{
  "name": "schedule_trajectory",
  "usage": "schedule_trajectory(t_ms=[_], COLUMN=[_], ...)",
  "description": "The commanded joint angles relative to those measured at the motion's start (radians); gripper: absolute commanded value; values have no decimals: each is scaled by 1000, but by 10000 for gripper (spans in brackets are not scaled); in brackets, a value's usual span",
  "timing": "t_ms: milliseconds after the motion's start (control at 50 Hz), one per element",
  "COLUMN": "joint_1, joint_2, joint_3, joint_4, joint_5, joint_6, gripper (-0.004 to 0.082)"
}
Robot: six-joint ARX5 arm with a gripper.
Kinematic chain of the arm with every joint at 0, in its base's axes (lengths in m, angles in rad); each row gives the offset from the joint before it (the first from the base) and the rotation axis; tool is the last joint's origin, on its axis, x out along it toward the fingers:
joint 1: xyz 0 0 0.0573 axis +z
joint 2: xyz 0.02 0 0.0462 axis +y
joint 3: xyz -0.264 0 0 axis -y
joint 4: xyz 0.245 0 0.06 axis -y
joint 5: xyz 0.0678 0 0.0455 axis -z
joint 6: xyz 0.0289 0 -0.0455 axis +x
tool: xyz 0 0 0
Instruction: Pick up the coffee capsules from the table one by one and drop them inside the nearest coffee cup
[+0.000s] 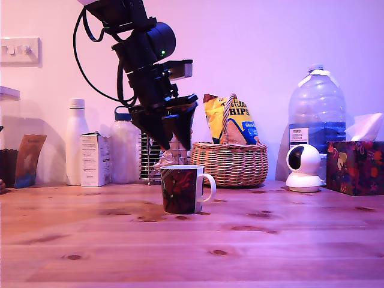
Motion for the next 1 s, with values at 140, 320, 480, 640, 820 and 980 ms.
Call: schedule_trajectory(t_ms=[140,320,480,640,820,980], joint_1=[2,28,59,90,138,197], joint_2=[-105,-188,-266,-333,-413,-495], joint_3=[6,6,6,2,-72,-205], joint_4=[-47,-97,-127,-134,-82,2], joint_5=[21,41,86,91,91,90], joint_6=[5,-52,-82,-93,-116,-119], gripper=[-19,-19,-19,-19,-19,-19])
